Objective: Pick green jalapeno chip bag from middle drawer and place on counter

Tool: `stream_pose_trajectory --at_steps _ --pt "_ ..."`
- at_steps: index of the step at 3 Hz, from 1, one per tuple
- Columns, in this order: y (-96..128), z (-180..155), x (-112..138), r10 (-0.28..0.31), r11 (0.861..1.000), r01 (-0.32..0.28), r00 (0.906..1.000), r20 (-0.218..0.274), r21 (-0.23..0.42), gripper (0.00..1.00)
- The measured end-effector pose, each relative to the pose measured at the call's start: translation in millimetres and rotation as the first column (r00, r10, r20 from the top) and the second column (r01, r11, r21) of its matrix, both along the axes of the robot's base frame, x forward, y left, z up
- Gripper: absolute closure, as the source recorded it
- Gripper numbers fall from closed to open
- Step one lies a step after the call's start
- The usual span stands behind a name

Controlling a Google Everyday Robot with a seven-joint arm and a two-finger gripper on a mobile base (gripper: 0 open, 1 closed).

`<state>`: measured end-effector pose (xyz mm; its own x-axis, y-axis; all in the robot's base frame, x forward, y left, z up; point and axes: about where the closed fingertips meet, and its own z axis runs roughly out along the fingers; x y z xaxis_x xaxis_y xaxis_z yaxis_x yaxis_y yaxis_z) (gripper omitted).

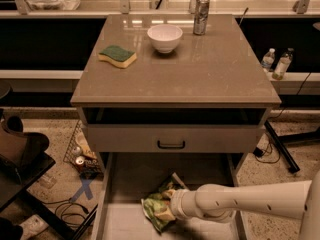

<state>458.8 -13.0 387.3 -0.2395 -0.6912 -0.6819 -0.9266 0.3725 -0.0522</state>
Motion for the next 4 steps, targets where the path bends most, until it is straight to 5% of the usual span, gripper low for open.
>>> stream_pose_trajectory --at_steps 2,3,4 --pt "3 -1 -1 0.004 1.000 -0.004 1.0000 -0.003 0.002 1.00" --pt "3 -1 -1 0.004 1.000 -0.004 1.0000 -0.003 0.002 1.00" --pt "-16 45 -7 -0.018 0.998 0.017 0.9997 0.018 0.057 1.00"
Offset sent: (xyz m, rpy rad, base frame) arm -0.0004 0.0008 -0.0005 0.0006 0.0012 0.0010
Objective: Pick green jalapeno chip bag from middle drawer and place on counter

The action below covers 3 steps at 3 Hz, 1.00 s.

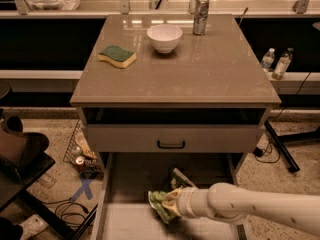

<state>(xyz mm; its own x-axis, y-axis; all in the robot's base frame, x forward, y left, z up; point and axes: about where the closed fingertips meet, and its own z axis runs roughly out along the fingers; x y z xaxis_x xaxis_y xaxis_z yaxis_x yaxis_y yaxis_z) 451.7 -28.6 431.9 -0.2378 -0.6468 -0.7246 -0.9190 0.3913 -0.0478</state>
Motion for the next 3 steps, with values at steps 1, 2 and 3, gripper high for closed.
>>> stream_pose_trajectory --at_steps 1,2,3 --pt "-20 65 -12 -0.004 0.997 0.002 0.9997 0.025 0.073 1.00" --pt "-76 149 -27 -0.061 0.987 0.054 0.9974 0.039 0.151 1.00" --pt "-107 189 -36 -0.064 0.977 0.061 0.9979 0.008 0.205 1.00"
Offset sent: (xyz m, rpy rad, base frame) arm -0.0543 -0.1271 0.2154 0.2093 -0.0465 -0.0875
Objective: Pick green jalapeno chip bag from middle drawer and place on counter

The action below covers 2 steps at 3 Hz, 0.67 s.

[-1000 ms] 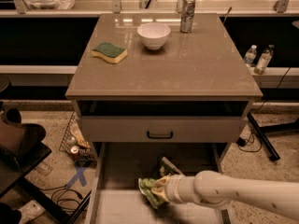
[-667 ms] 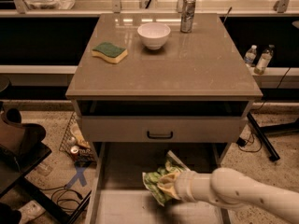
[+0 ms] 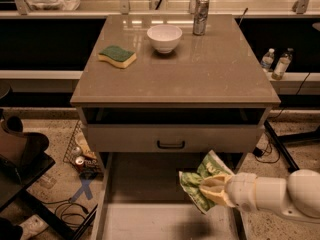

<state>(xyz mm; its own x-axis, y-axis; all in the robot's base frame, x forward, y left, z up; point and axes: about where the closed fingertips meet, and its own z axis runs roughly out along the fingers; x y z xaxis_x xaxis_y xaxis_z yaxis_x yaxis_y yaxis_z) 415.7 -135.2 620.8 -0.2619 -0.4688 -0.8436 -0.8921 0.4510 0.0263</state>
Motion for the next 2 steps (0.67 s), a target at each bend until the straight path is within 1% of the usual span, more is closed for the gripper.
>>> stream_pose_trajectory --at_steps 1,2 --pt "5.9 3.4 -10.6 0.045 0.999 -0.045 0.9988 -0.020 0.019 1.00" --pt "6.0 3.3 -10.6 0.045 0.999 -0.045 0.9988 -0.020 0.019 1.00"
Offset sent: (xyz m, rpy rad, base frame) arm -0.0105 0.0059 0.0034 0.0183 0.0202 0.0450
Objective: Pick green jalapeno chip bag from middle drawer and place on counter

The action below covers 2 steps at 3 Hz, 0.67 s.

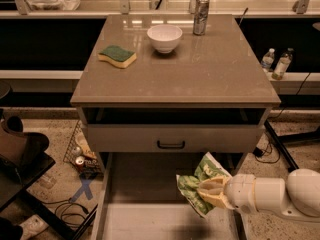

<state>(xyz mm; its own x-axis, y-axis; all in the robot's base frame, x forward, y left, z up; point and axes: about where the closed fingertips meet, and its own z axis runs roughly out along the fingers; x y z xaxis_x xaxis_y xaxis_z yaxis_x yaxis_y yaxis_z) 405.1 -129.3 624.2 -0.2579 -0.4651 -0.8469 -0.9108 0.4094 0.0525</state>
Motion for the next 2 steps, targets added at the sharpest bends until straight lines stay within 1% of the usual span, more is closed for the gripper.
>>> stream_pose_trajectory --at_steps 1,2 --pt "0 16 3 -0.004 1.000 0.005 0.9999 0.015 -0.022 1.00" --pt "-13 69 12 -0.028 0.996 0.031 0.9988 0.041 -0.086 1.00"
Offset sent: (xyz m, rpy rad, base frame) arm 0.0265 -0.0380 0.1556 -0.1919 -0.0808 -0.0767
